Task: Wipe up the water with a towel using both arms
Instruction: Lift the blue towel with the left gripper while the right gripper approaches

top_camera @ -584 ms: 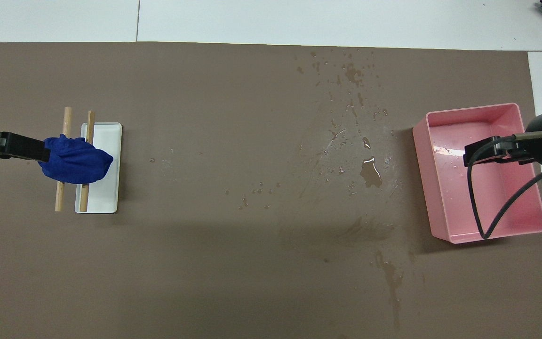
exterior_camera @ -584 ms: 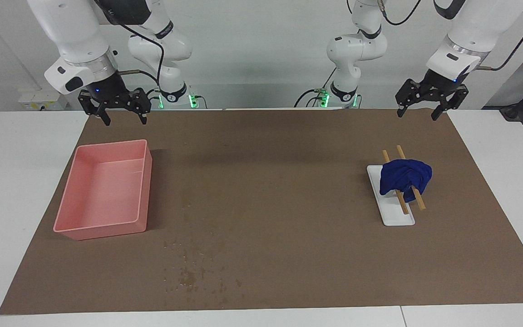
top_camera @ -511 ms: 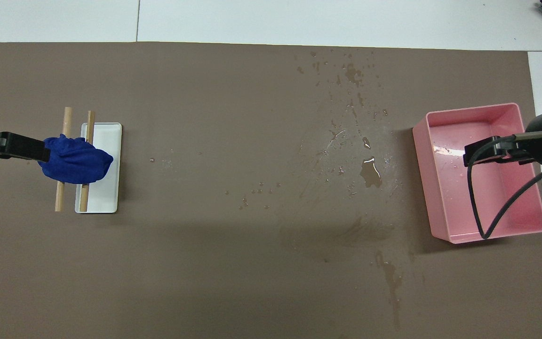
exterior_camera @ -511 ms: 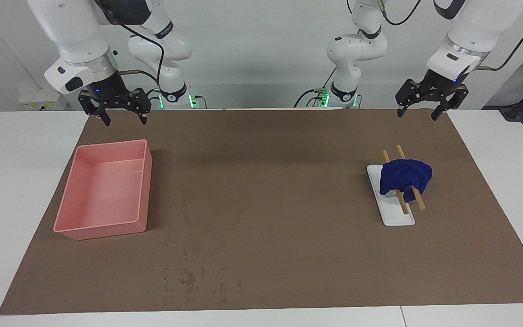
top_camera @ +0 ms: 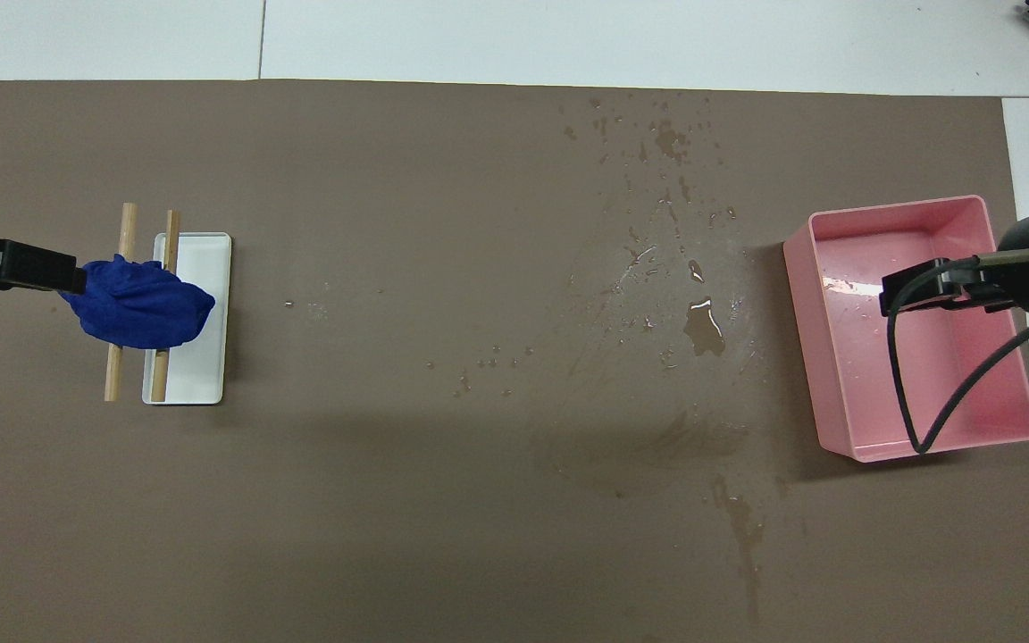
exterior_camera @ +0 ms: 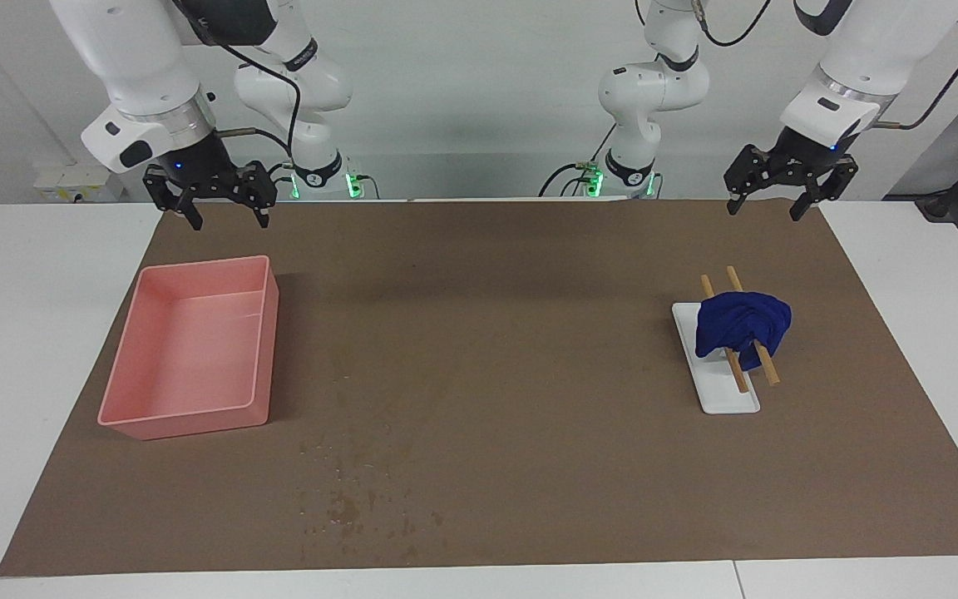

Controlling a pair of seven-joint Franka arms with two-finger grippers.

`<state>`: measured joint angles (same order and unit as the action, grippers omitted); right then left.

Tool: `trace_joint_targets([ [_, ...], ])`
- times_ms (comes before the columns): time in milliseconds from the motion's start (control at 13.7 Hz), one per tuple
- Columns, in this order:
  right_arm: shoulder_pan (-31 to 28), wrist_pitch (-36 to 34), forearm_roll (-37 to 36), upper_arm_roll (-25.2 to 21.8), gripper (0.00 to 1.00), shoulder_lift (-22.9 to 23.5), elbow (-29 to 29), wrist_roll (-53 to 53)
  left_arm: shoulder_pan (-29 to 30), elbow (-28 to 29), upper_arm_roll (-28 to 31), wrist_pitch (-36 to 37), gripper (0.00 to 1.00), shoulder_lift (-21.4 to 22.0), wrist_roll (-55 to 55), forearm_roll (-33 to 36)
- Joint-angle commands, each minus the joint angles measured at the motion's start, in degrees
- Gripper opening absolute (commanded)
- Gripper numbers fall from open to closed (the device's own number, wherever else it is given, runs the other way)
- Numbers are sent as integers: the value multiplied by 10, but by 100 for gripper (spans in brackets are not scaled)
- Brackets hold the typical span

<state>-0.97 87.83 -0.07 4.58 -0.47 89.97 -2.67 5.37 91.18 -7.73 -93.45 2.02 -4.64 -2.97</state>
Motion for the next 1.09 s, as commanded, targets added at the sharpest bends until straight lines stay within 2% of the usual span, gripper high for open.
trace_joint_targets([
  [0, -4, -8, 12, 2, 100, -4, 3, 2, 38, 59, -2, -99, 100, -4, 29, 10],
  [219, -3, -10, 13, 3, 100, -10, 14, -14, 72, 162, -2, -227, 100, -8, 120, 10],
  [438, -2, -6, 70, 3, 100, -25, 47, -87, 67, 215, -3, -271, 100, -19, 222, 10],
  [584, 0, 15, 104, 3, 100, -38, 75, -141, 71, 244, -3, -292, 100, -17, 227, 10],
  [730, 4, 37, 132, 4, 100, -51, 100, -182, 67, 270, -3, -319, 93, -18, 245, 10],
  [803, 4, 45, 156, 4, 100, -56, 114, -209, 66, 285, -3, -342, 75, -16, 251, 11],
  [876, 4, 55, 173, 4, 100, -64, 128, -236, 65, 284, -3, -340, 23, -15, 251, 10],
  [949, 6, 67, 191, 5, 100, -67, 139, -262, 66, 284, -3, -340, 0, -16, 249, 10],
  [1022, 6, 80, 211, 7, 100, -73, 149, -293, 66, 284, -3, -339, 0, -16, 242, 11],
])
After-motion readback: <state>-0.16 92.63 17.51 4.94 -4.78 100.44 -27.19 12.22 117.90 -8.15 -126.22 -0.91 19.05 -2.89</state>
